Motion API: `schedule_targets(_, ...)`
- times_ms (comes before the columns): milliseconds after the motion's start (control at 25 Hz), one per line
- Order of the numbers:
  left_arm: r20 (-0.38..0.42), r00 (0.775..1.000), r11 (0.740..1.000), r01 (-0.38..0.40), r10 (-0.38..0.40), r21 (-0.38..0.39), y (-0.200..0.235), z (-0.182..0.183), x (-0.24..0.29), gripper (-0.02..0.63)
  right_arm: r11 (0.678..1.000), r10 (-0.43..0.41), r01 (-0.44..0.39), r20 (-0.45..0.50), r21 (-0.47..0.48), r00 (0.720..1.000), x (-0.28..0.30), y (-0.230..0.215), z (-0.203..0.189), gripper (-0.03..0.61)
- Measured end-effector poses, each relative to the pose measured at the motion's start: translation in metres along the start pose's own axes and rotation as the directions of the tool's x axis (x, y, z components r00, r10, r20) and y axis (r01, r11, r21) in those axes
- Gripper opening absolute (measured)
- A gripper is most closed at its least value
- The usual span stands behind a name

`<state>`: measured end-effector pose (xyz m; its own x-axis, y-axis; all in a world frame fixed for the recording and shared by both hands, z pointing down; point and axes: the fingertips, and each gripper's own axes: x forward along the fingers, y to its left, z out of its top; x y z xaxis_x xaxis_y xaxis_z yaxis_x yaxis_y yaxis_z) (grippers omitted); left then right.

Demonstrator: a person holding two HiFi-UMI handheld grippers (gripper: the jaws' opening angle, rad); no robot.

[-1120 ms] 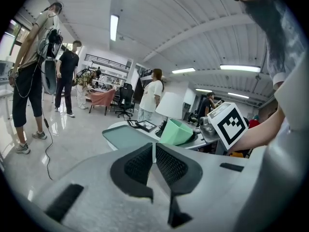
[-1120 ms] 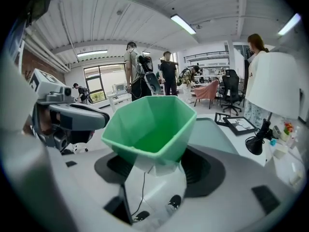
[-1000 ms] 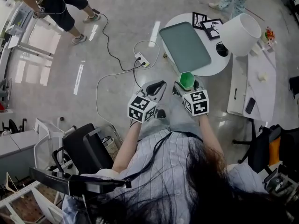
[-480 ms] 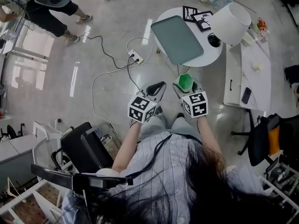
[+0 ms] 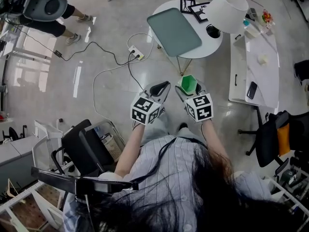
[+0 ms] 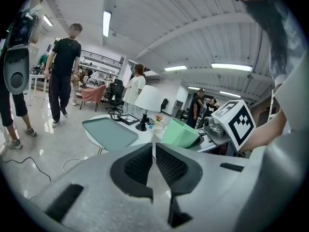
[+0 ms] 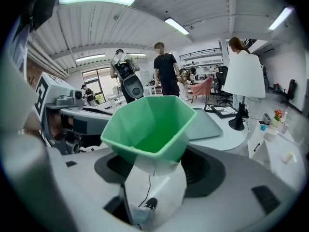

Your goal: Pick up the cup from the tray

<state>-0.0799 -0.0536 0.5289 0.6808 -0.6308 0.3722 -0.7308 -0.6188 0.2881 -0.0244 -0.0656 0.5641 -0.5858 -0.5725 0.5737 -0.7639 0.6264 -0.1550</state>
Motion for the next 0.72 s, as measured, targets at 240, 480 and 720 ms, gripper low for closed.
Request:
schedule_targets(240, -0.008, 0.999, 0.999, -0.036, 0.036, 0.010, -0.041, -0.016, -0.003, 0.015, 0.999, 0.040, -0.040, 0.003, -0.012, 0.999, -0.031, 0.002, -0.024, 0.311)
schedule_targets(480, 0.011, 0.997, 0.997, -0.074, 0.074, 0.005, -0.084, -0.028, -0.005, 0.015, 0.996, 0.079, -0.079, -0.002, -0.029, 0.997, -0.073, 0.004, -0.051, 0.311)
schedule_targets(720, 0.016, 0.996, 0.996, -0.086, 0.086, 0.014, -0.127, -0.042, -0.007, 0.015, 0.995, 0.093, -0.093, -0.008, -0.022, 0.996, -0.113, 0.001, -0.078, 0.311)
